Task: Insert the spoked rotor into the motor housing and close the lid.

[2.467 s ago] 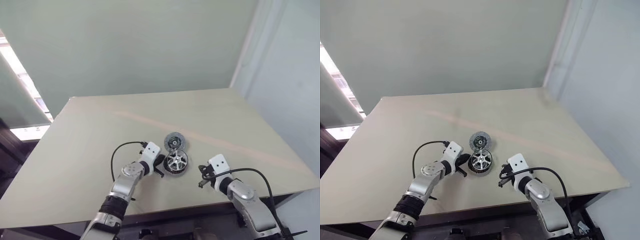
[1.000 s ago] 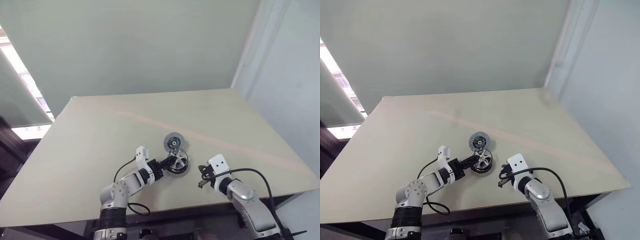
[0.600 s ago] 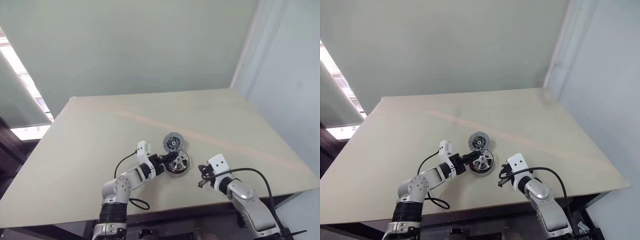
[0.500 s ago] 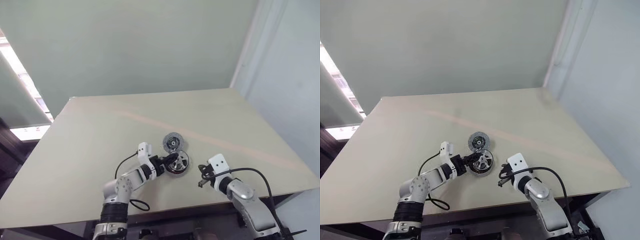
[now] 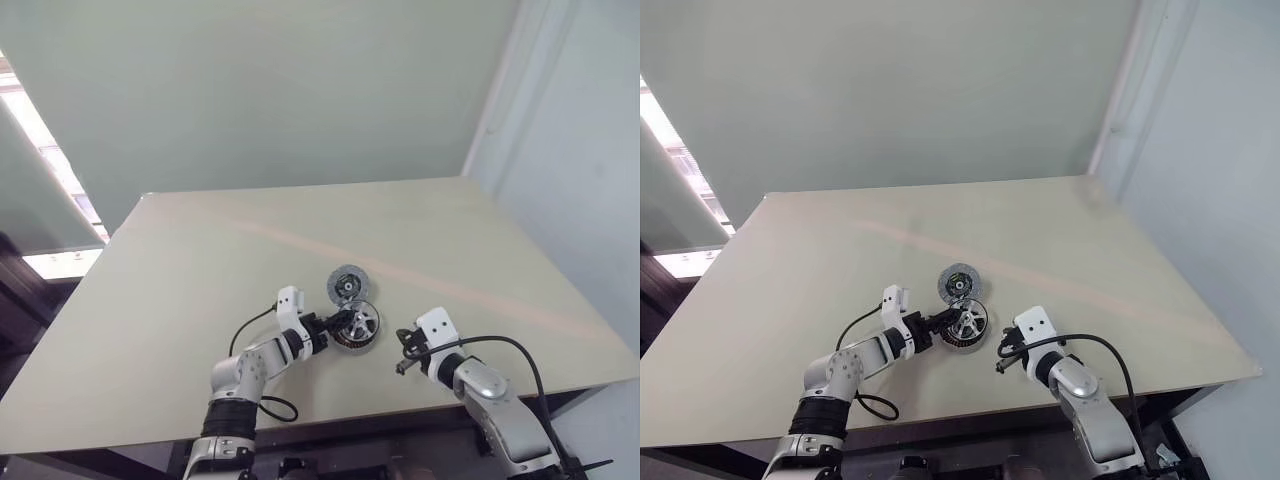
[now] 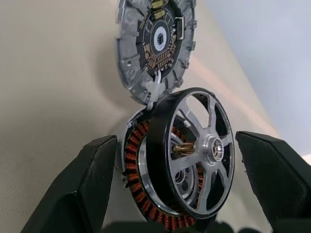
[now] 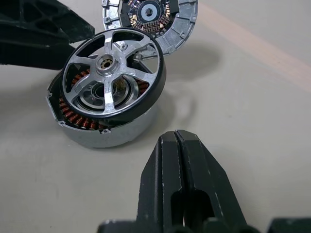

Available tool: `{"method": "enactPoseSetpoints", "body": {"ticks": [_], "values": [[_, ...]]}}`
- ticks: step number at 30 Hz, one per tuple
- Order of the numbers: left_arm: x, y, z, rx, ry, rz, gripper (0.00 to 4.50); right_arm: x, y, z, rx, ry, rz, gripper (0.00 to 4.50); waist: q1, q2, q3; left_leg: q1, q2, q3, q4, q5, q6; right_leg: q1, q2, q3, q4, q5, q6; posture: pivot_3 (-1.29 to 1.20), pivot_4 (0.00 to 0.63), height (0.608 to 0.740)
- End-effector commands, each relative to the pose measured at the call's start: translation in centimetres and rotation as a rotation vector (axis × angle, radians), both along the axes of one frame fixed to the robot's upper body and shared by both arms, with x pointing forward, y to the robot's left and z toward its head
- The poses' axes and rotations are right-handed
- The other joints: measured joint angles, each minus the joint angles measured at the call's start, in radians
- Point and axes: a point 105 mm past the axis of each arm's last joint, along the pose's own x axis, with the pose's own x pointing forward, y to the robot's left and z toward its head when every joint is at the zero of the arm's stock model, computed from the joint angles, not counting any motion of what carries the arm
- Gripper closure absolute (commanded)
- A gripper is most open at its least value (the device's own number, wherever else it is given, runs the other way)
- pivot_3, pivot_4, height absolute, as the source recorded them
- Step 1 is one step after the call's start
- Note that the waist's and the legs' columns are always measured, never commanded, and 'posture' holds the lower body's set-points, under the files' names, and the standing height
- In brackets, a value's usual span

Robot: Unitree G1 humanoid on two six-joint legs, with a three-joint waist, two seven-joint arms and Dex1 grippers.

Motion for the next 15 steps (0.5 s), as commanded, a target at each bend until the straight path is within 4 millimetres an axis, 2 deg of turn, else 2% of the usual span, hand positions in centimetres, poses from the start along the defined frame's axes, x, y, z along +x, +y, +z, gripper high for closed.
{"method": "enactPoseSetpoints", "body": {"ticks": [1,15], "values": [[0.3,-1.3,1.3,-0.021,-0.052,-0.051,0.33,0.5,0.3,1.5,0.012,-0.063,0.003,4.50,0.000,0.000,0.000,0.000,0.000,0.000,0.000,0.000,0.000,0.000,0.000,0.000,0.000,0.000,0.000,0.00,0.000,0.740],[0.2,-1.2,2.4,-0.015,-0.175,-0.080,0.33,0.4,0.2,1.3,0.015,-0.056,0.000,4.50,0.000,0.000,0.000,-0.001,0.000,0.000,0.000,0.000,0.000,0.000,0.000,0.000,0.000,0.000,0.000,0.00,0.000,0.740]]}}
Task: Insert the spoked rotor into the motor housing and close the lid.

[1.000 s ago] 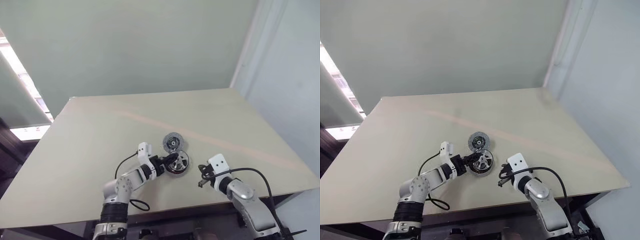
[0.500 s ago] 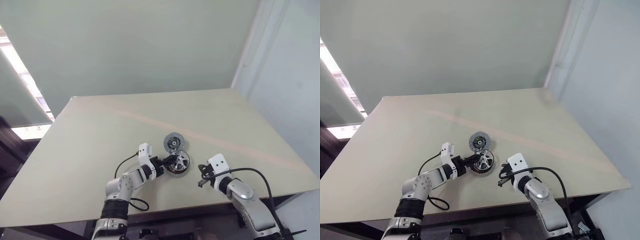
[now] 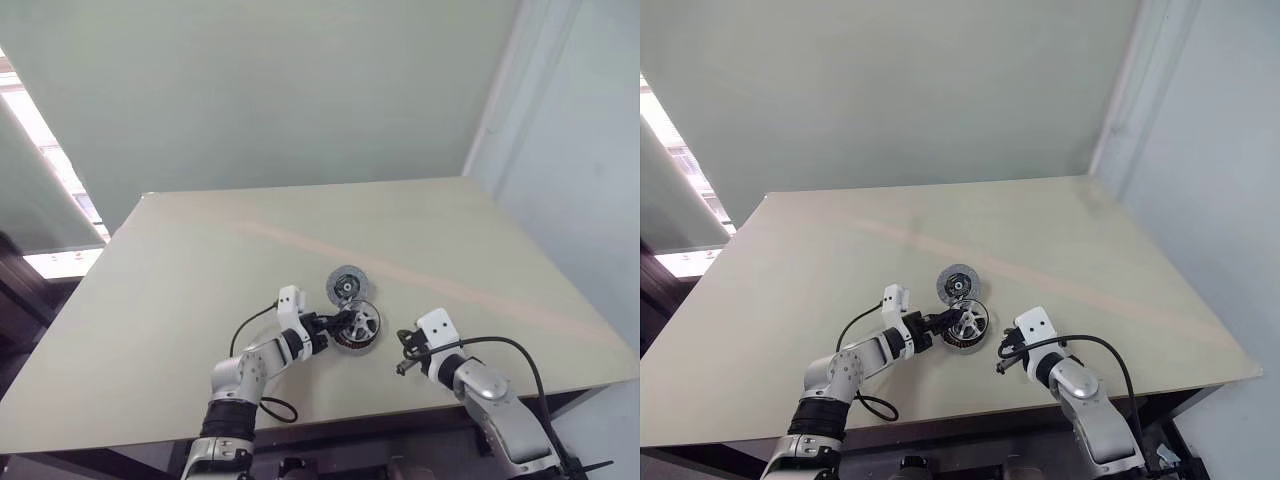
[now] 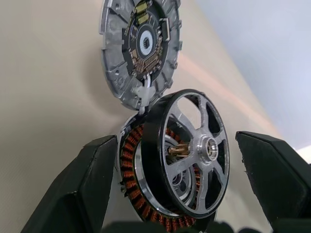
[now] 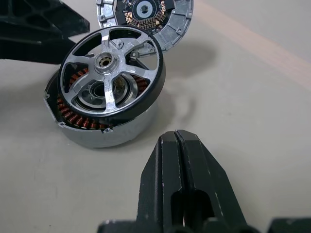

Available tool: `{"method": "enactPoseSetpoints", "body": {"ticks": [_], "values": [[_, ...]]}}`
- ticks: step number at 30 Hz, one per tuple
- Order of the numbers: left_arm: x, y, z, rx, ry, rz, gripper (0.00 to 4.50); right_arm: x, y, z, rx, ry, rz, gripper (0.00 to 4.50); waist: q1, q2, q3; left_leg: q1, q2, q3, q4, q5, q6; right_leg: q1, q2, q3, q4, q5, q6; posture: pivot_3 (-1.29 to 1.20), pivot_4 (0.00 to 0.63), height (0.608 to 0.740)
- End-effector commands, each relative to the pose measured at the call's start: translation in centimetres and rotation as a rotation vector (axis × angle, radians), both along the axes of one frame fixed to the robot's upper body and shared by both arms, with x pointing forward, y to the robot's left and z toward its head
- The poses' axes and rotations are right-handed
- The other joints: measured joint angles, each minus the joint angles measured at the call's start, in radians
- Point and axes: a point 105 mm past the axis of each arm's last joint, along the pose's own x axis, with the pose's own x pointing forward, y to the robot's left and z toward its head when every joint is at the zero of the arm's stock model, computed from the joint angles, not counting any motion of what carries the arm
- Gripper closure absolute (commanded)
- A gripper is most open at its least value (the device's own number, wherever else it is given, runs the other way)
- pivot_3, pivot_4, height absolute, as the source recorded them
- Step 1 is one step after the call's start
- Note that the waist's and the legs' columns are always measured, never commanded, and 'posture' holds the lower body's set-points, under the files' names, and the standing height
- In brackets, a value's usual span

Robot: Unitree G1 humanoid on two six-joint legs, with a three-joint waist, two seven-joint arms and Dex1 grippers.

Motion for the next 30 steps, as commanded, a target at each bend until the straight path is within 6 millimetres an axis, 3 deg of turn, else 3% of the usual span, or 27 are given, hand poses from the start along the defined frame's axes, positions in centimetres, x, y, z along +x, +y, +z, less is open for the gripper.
{"method": "enactPoseSetpoints", "body": {"ticks": [1,16,22,30], "values": [[0.4,-0.5,1.9,-0.012,-0.103,-0.023,0.33,0.5,0.3,1.5,0.017,-0.061,0.008,4.50,0.000,0.000,0.000,0.000,0.000,0.000,0.000,0.000,0.000,0.000,0.000,0.000,0.000,0.000,0.000,0.00,0.000,0.740],[0.3,-0.7,1.0,0.012,-0.053,-0.038,0.33,0.3,0.2,1.4,0.019,-0.057,-0.002,4.50,0.000,0.000,0.000,0.000,0.000,0.000,0.000,0.000,0.000,0.000,0.000,0.000,0.000,0.000,0.000,0.00,0.000,0.740],[0.3,-0.7,2.0,-0.069,-0.064,-0.005,0.33,0.4,0.2,1.4,0.021,-0.059,-0.005,4.50,-0.001,0.000,0.000,0.000,0.000,0.000,0.000,0.000,0.000,0.000,0.000,0.000,0.000,0.000,0.000,0.00,0.000,0.740],[0.4,1.2,3.9,-0.091,-0.137,0.051,0.33,1.3,-1.1,2.1,0.086,-0.072,-0.082,4.50,-0.001,0.000,0.000,0.000,0.001,0.000,0.000,0.000,0.000,0.000,0.000,0.000,0.000,0.000,0.000,0.00,0.000,0.740]]}}
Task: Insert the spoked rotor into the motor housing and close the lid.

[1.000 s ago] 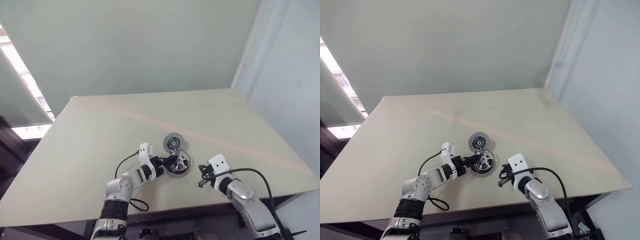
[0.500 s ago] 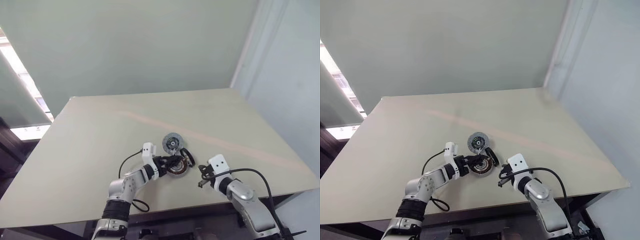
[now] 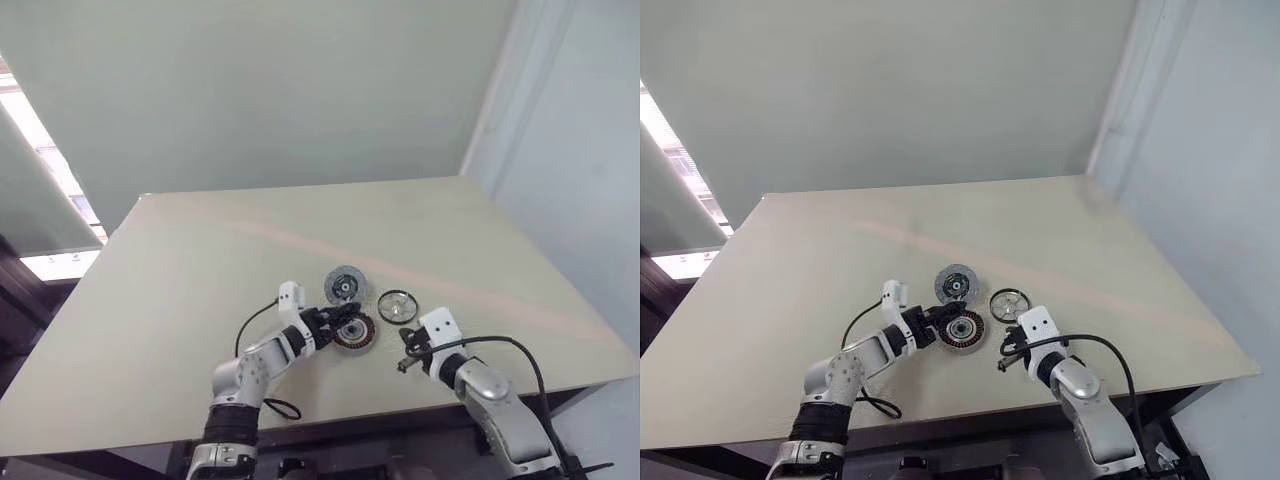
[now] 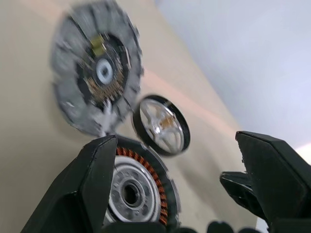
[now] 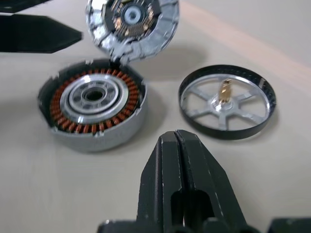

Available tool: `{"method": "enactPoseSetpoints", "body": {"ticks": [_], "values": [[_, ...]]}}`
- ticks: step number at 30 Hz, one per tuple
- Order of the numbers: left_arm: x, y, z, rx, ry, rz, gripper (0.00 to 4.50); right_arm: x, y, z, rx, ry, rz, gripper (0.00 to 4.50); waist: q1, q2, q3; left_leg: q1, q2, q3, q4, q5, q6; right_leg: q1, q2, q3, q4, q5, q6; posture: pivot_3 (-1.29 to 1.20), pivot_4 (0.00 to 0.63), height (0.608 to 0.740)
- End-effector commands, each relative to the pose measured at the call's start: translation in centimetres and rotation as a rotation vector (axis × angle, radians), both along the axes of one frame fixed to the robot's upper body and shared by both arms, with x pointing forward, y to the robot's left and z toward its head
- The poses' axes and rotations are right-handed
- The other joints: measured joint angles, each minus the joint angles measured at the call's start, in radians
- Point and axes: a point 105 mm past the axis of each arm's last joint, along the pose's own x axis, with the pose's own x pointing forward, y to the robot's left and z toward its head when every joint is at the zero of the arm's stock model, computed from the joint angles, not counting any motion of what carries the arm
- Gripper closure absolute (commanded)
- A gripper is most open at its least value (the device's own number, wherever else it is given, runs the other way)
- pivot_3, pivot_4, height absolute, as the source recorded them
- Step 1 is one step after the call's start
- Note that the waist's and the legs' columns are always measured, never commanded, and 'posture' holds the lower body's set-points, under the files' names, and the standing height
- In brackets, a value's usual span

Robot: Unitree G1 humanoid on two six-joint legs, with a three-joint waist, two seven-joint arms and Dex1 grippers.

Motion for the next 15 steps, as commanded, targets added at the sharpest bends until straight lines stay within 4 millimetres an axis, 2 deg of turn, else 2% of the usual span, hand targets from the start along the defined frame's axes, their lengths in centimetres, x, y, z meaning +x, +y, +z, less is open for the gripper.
{"method": "enactPoseSetpoints", "body": {"ticks": [1,6,9,15], "values": [[0.3,0.7,2.3,-0.012,-0.090,0.010,0.33,1.0,-0.9,1.8,0.040,-0.064,-0.046,4.50,0.000,0.000,0.000,0.000,0.000,0.000,0.000,0.000,0.000,0.000,0.000,0.000,0.000,0.000,0.000,0.00,0.000,0.740],[-0.1,1.4,2.3,0.029,-0.104,0.015,0.33,1.2,-1.4,1.6,0.037,-0.007,-0.061,4.50,0.000,0.000,0.000,0.000,0.000,0.000,0.000,0.000,0.000,0.000,0.000,0.000,0.000,0.000,0.000,0.00,0.000,0.740],[-0.3,2.0,1.9,0.061,-0.102,0.023,0.30,1.0,-1.1,1.6,0.125,0.056,-0.070,3.94,0.000,0.000,0.000,0.000,0.000,0.000,0.000,0.000,0.000,0.000,0.000,0.000,0.000,0.000,0.000,0.00,0.000,0.740],[-0.5,2.9,2.0,0.073,-0.116,0.043,0.30,2.0,-1.9,2.4,0.386,0.098,-0.219,1.79,0.000,0.000,0.000,0.000,0.000,0.000,0.000,0.000,0.000,0.000,0.000,0.000,0.000,0.000,0.000,0.00,0.000,0.740]]}}
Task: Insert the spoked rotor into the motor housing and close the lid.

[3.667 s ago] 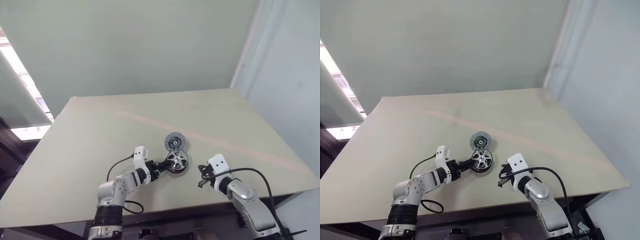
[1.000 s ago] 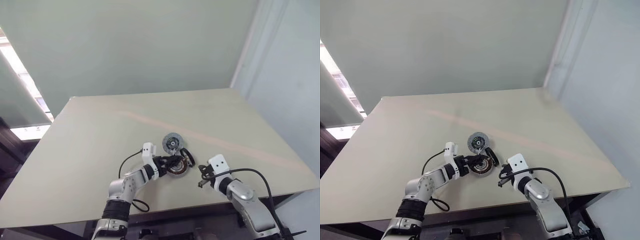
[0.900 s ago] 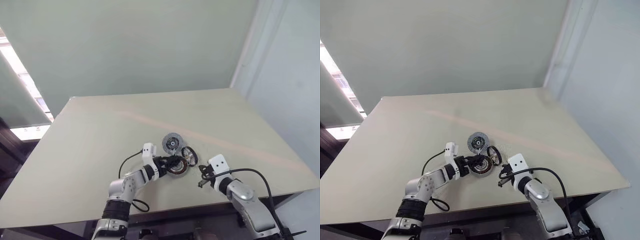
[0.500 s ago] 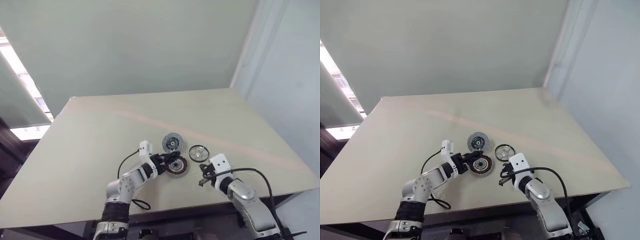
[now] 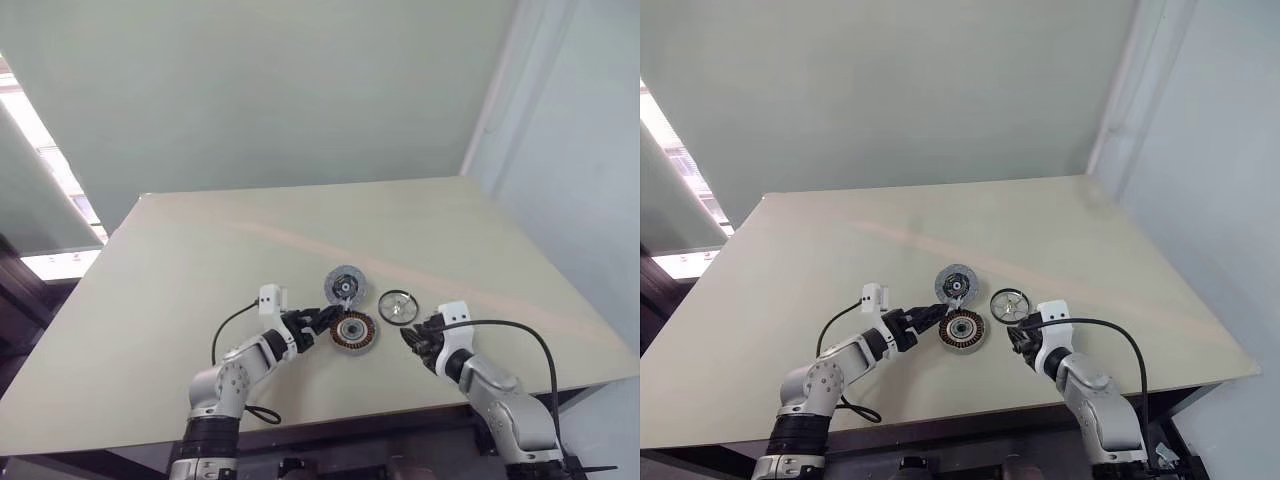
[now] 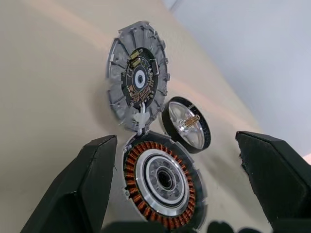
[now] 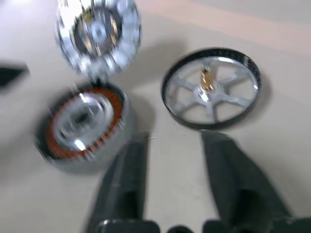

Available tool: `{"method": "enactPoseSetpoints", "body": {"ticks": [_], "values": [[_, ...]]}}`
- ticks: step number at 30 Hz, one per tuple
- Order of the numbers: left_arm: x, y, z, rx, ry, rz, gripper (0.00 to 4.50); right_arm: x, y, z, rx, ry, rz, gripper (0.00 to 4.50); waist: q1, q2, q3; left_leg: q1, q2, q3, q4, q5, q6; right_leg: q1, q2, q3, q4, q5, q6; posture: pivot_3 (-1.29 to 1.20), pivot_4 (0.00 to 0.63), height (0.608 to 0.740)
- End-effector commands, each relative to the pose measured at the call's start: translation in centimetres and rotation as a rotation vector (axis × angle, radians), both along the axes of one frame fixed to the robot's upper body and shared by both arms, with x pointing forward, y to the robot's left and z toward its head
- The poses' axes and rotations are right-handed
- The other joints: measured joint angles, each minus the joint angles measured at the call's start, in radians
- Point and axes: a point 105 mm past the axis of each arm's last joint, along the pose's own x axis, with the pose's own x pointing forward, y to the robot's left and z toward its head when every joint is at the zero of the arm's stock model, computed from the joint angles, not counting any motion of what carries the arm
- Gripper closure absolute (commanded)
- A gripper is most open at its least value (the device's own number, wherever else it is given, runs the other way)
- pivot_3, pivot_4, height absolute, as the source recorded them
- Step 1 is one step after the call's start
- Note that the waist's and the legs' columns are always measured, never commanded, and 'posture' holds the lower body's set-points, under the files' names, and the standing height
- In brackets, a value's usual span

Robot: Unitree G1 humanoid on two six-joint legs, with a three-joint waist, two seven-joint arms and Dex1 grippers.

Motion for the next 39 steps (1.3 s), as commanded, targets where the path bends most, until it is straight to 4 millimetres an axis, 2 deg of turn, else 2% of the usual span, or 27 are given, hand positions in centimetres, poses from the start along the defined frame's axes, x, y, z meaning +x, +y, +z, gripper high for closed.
{"method": "enactPoseSetpoints", "body": {"ticks": [1,5,10,12,16,20,24,31,34,39], "values": [[0.2,0.5,1.9,-0.003,-0.085,0.007,0.30,1.2,-1.0,2.2,0.141,-0.040,-0.104,1.43,0.000,0.000,0.000,0.000,0.000,0.000,0.000,0.000,0.000,0.000,0.000,0.000,0.000,0.000,0.000,0.00,0.000,0.740],[0.0,1.3,1.6,0.034,-0.101,0.013,0.30,1.8,-1.2,2.5,0.330,0.013,-0.171,0.02,0.000,0.000,0.000,0.000,0.000,0.000,0.000,0.000,0.000,0.000,0.000,0.000,0.000,0.000,0.000,0.00,0.000,0.740],[-0.3,1.7,1.7,0.054,-0.156,0.004,0.30,2.9,-2.3,1.3,0.498,0.126,-0.300,0.02,0.000,0.002,0.000,0.000,0.000,0.000,-0.001,0.000,0.000,-0.001,0.000,0.000,0.000,0.000,0.000,0.00,0.000,0.740],[-0.3,1.9,1.7,0.046,-0.157,0.013,0.30,3.4,-2.1,0.8,0.598,0.184,-0.325,0.02,0.000,0.002,0.000,0.000,0.000,0.000,-0.001,0.000,0.000,-0.001,0.000,0.000,0.000,0.000,0.000,0.00,0.000,0.740],[-0.3,2.0,1.6,0.053,-0.159,0.017,0.30,4.1,-1.7,0.3,0.693,0.247,-0.335,0.02,0.000,0.003,0.000,0.000,0.000,0.000,-0.001,0.000,0.000,-0.001,0.000,0.000,0.000,0.000,0.000,0.00,0.000,0.740],[-0.4,1.9,1.6,0.056,-0.161,0.017,0.30,4.9,-1.6,-0.8,0.734,0.310,-0.362,0.02,-0.002,0.004,-0.001,0.000,0.000,0.001,-0.001,0.000,0.001,-0.001,0.000,0.000,0.000,0.000,0.000,0.00,0.000,0.740],[-0.4,1.8,1.8,0.063,-0.165,0.018,0.30,5.7,-0.6,-1.6,0.786,0.381,-0.352,0.02,-0.004,0.005,-0.001,0.000,0.000,0.001,-0.002,0.000,0.001,-0.001,0.000,0.000,0.000,0.000,0.000,0.00,0.000,0.740],[-0.4,1.8,1.9,0.073,-0.165,0.021,0.30,6.5,0.3,-2.3,0.810,0.419,-0.360,0.02,-0.018,0.005,-0.001,0.001,0.001,0.001,-0.001,0.000,0.001,0.000,0.001,0.001,0.000,0.000,0.000,0.00,0.000,0.740],[-0.5,1.9,1.8,0.079,-0.165,0.025,0.30,6.6,0.4,-2.5,0.802,0.422,-0.365,0.59,-0.027,0.006,-0.002,0.001,0.001,0.002,-0.001,0.000,0.001,0.000,0.001,0.002,0.000,0.000,0.000,0.00,0.000,0.740],[-0.5,2.0,1.7,0.085,-0.162,0.031,0.30,6.4,0.4,-2.7,0.782,0.421,-0.369,2.44,-0.027,0.006,-0.002,0.001,0.001,0.002,-0.003,0.000,0.001,-0.001,0.001,0.002,0.000,0.000,0.000,0.00,0.000,0.740]]}}
